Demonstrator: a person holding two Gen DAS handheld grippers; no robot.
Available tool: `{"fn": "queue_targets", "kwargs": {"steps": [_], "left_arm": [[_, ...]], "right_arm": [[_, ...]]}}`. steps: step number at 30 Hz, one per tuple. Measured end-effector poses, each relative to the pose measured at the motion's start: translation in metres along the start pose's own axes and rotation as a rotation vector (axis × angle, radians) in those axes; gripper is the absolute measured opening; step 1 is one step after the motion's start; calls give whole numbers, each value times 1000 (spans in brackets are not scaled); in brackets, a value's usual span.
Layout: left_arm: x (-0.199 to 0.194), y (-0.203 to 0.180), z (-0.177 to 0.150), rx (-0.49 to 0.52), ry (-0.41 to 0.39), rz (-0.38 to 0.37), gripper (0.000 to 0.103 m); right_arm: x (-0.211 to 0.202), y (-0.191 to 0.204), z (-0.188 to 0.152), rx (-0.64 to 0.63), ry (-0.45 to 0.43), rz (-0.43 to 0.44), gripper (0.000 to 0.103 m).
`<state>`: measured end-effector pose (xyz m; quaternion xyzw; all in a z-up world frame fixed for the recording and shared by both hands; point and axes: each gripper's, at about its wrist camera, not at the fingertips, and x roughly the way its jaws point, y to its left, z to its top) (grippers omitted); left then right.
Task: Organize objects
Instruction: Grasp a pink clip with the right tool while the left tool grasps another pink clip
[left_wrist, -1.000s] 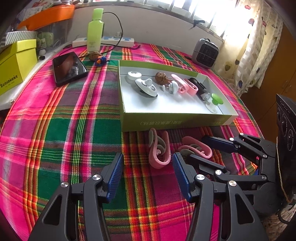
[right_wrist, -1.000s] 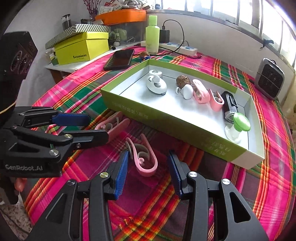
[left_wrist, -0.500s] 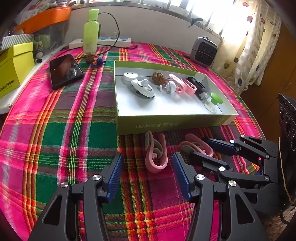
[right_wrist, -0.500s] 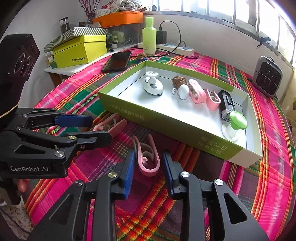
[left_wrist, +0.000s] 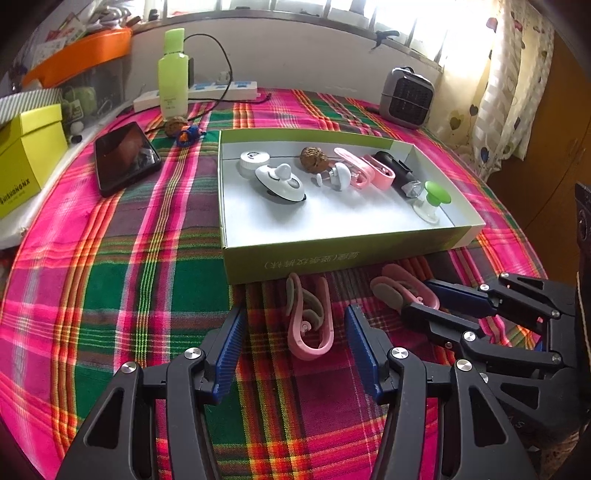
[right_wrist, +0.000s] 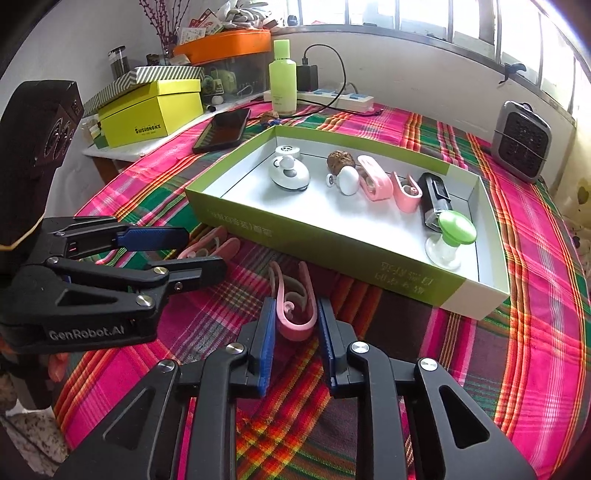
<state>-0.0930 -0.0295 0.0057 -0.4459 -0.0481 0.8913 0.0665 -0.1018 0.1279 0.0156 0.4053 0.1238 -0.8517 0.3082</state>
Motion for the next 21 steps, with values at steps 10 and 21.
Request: {"fn": "queue_targets", "kwargs": {"steps": [10,21], "left_arm": [[1,1,1,9,-9,46,40],[0,4,1,-3,-13,62,28]], "right_arm": [[6,3,2,-20,21,-17,23],[10,7,7,-15,24,-35,26]]}}
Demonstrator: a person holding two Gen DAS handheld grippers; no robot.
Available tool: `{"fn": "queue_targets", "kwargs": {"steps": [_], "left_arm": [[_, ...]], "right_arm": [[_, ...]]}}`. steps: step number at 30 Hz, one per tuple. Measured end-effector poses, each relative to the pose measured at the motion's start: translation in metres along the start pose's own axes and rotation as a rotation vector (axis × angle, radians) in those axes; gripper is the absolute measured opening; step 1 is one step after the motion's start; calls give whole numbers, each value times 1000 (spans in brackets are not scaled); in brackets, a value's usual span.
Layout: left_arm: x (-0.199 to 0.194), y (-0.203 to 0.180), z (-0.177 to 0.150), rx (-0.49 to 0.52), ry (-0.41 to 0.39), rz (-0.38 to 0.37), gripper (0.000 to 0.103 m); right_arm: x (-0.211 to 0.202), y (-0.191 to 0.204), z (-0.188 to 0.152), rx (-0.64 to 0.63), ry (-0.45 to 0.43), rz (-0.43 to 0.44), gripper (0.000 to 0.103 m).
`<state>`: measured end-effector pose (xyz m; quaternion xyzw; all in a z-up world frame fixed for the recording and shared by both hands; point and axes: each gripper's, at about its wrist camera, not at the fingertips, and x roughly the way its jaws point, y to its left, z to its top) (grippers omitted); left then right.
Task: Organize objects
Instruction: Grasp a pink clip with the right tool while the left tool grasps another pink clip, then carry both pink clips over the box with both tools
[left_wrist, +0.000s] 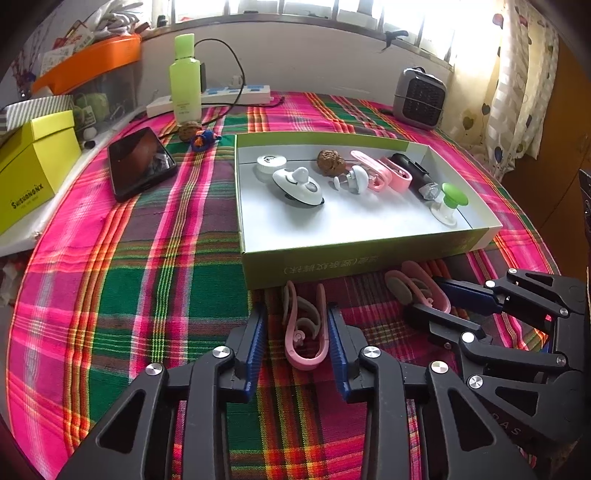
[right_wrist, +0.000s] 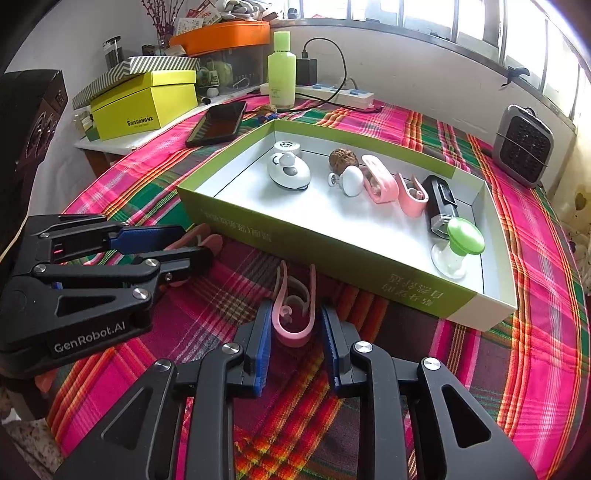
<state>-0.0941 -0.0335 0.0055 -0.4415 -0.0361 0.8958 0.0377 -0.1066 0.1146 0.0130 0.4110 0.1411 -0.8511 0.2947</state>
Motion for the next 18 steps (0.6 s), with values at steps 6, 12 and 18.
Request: {"fn": "queue_targets", "kwargs": {"steps": [6,12,18], "left_arm": [[0,1,-1,-5,0,-2,23],[-1,1,-1,-5,-1,-3,21],[-2,1,-2,-7,-3,0,21]], "right_arm": [[0,-2,0,14,-4,4,24],[-2,-3,-2,34,-11,14,23],[-5,-2,-4,44,-20,26,23]]}}
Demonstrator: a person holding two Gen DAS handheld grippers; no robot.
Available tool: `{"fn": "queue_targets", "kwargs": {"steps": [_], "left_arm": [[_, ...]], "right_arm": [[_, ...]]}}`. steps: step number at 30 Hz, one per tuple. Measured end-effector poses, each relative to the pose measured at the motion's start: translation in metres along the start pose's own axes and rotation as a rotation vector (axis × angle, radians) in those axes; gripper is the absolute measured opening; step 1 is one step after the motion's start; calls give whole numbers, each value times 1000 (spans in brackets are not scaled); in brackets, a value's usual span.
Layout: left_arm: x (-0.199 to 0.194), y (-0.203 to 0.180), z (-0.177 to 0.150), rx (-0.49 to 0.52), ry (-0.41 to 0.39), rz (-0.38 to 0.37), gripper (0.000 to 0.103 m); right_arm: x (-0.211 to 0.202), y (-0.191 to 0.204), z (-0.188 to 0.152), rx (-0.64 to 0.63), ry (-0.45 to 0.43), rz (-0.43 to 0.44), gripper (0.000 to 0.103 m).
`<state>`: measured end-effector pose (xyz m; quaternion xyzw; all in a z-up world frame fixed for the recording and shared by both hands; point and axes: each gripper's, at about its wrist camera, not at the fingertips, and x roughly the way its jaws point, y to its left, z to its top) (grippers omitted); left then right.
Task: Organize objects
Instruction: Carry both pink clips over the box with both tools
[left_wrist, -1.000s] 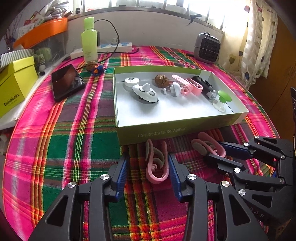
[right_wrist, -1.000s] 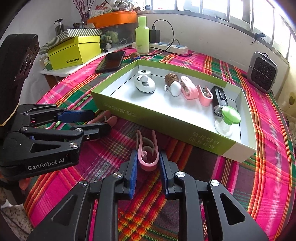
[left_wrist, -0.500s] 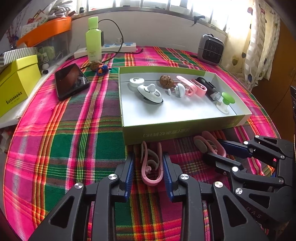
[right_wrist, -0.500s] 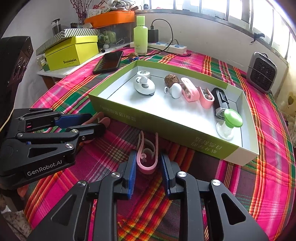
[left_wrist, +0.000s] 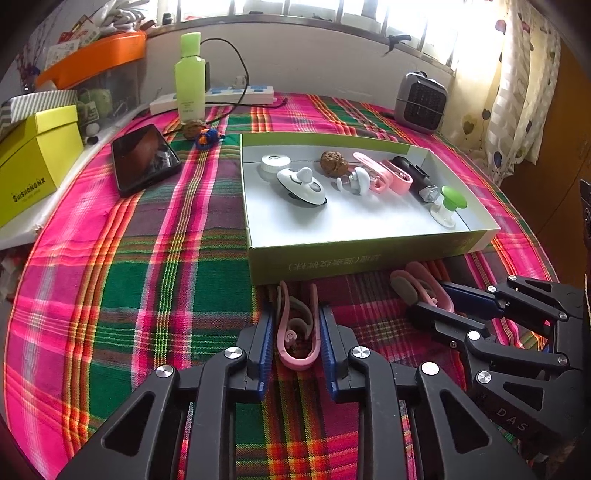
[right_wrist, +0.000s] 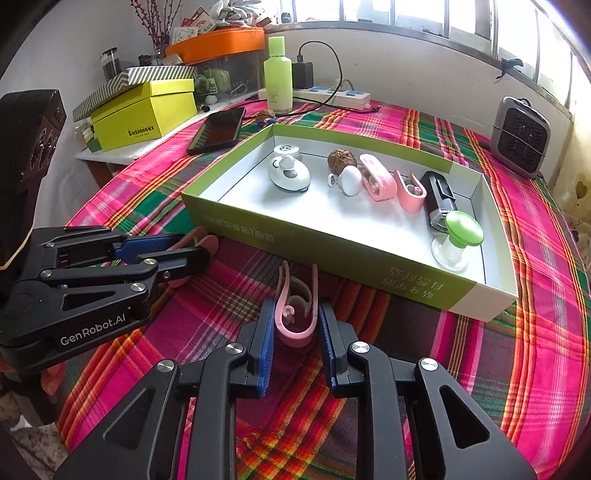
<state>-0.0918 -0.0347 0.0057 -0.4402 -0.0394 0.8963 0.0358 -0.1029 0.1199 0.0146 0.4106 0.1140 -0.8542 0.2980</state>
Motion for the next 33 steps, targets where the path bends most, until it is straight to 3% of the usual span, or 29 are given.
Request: {"fn": "queue_targets", "kwargs": {"steps": [33], "left_arm": [[-32,-12,3,15,-71,-20,21]], "right_arm": [[-29,4,0,26,-67,19,23]]}}
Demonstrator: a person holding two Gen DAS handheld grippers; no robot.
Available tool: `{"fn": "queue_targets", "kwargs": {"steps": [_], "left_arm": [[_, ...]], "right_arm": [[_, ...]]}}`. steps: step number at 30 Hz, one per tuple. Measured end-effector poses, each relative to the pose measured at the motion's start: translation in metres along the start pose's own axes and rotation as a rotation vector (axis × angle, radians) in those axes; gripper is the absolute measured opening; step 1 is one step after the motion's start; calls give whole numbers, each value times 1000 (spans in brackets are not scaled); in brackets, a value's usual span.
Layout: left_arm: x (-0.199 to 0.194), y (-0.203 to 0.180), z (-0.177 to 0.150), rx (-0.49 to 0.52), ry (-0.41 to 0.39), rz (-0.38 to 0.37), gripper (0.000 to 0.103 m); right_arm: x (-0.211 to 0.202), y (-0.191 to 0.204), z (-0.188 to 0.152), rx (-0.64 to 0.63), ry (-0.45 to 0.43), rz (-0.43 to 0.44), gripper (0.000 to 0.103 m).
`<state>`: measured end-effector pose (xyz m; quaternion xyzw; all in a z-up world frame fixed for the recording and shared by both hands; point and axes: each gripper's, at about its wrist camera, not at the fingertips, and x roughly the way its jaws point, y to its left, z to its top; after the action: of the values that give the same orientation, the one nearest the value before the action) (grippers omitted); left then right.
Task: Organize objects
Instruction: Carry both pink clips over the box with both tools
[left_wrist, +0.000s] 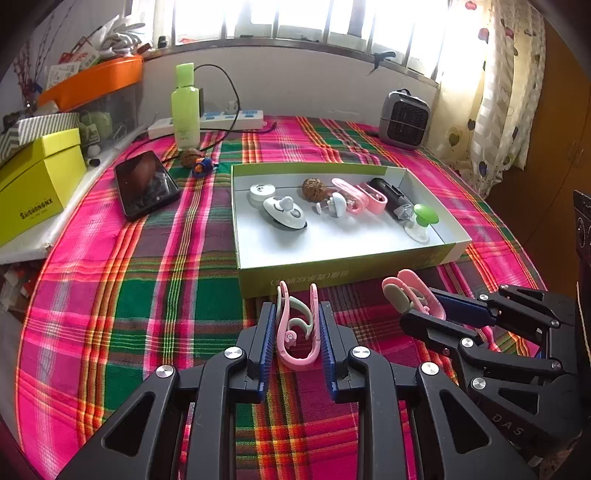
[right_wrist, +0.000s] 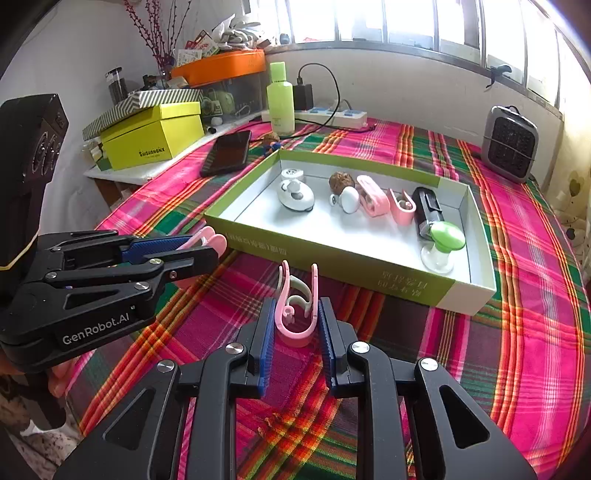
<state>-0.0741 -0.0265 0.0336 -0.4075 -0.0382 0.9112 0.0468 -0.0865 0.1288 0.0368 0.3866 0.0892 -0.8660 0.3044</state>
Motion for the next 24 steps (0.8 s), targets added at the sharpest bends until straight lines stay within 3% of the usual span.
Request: {"fn": "queue_targets", "kwargs": {"steps": [24], "left_arm": [[0,-1,29,-1,-21,-28,21]], "right_arm": [[-5,-15,20,24,-35,-23,23]]}}
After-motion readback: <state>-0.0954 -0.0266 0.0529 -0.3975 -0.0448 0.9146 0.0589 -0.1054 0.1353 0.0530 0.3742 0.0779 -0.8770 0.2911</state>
